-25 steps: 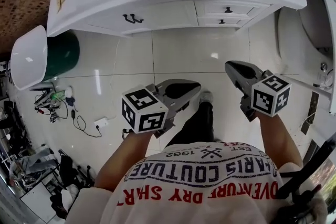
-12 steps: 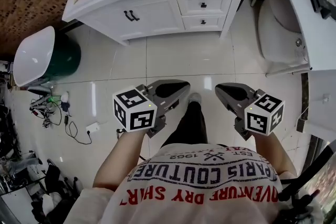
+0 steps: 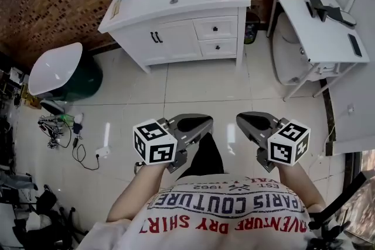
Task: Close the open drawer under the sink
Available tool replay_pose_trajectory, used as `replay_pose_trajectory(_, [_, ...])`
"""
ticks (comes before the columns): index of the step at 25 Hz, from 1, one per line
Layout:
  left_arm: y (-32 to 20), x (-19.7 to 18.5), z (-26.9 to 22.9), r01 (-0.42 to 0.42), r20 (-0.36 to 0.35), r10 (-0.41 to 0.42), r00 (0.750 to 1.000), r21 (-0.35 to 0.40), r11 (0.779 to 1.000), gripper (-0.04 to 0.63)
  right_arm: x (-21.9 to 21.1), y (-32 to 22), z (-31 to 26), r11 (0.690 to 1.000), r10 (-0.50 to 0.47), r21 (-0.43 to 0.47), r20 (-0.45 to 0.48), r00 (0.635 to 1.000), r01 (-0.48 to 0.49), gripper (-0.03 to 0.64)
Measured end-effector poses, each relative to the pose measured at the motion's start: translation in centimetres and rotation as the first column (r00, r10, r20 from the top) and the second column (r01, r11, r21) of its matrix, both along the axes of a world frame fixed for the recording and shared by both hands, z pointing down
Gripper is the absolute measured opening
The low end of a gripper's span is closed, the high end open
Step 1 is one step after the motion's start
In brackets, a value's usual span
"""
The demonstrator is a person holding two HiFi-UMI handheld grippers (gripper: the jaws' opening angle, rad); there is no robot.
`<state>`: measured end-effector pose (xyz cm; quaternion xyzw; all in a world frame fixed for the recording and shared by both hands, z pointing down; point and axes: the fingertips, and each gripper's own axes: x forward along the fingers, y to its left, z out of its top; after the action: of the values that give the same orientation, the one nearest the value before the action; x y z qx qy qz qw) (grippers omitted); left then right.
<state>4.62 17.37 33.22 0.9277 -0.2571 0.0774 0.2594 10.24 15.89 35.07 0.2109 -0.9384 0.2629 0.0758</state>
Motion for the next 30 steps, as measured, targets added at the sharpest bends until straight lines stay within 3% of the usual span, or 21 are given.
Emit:
replay_pose_trajectory(5, [5.2,2.6,-4.5,-0.054,0.022,0.052,0.998,0.069,0.996,-0.014,1.4,5.3,-4.6,1.000,-0.010,0.011,0.033,0.999,0.010,0.008])
replay_pose_trajectory(11, [7.1,3.9,-7.6,-0.062,-0.001,0.063,0.998,0.119,0.991,-0.014,3.1,7.8,-8.5,0.999,0.021,0.032,0.077,0.997,-0.023,0.006])
replay_pose_trajectory(30, [10.9,2.6,-8.6,-0.073,-0.035,0.080,0.996,0.167,0.983,-0.014,0.6,11.1,-9.9,0.998,0.013,0.064,0.048,0.999,-0.016,0.006])
